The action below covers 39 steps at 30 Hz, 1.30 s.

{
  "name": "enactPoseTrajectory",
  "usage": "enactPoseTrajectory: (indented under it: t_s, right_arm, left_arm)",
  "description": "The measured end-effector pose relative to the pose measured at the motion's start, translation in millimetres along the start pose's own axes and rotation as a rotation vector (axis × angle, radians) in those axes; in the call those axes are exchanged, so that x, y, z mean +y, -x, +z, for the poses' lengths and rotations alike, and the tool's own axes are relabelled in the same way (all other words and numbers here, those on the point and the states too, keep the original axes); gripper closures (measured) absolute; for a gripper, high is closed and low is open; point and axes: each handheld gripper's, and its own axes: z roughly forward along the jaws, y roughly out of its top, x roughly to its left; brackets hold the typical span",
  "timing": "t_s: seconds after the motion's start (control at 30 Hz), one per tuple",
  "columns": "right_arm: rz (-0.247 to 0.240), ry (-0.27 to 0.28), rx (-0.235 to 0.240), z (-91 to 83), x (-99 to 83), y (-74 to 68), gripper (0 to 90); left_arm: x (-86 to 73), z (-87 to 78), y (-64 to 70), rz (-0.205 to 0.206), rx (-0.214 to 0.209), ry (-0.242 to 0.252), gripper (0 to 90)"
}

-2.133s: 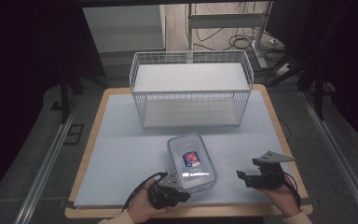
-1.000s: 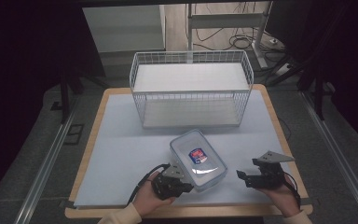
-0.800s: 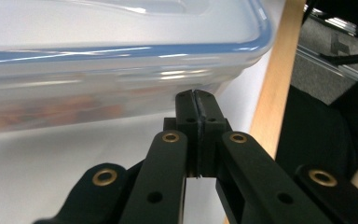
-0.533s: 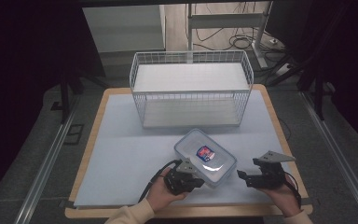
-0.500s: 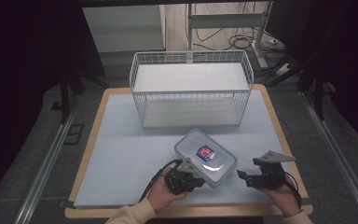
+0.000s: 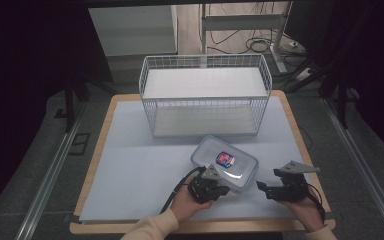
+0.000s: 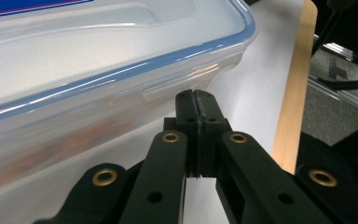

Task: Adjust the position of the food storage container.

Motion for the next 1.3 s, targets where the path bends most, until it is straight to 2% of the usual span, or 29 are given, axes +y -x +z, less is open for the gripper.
enactPoseTrajectory:
  t_s: [0.13, 0.33, 0.73, 0.9, 1.17, 1.3]
  right_arm:
    - [0.008, 0.001, -0.009, -0.7, 0.0, 2.0, 18.5]
    - [0.015, -0.002, -0.025, -1.3, -0.2, 4.2, 18.8]
    - [0.027, -0.011, -0.046, -1.4, -0.7, 7.4, 19.0]
    - [0.028, -0.015, -0.052, -1.4, -1.1, 8.5, 19.0]
    - [0.025, -0.027, -0.060, -0.3, -1.6, 9.3, 19.0]
    - [0.031, -0.025, -0.064, -0.9, -1.6, 10.1, 19.0]
  left_arm:
    - [6.5, 6.4, 0.9, 0.006, 0.015, -0.001, 90.0]
    - [15.6, 16.1, -0.4, -0.005, 0.032, 0.010, 90.0]
    - [35.6, 37.3, -2.7, -0.052, 0.076, 0.035, 89.9]
    - [39.2, 43.4, -4.0, -0.073, 0.085, 0.044, 90.0]
    - [40.5, 45.8, -5.0, -0.098, 0.083, 0.049, 89.9]
    - [36.9, 31.0, -1.6, -0.079, 0.069, 0.055, 89.8]
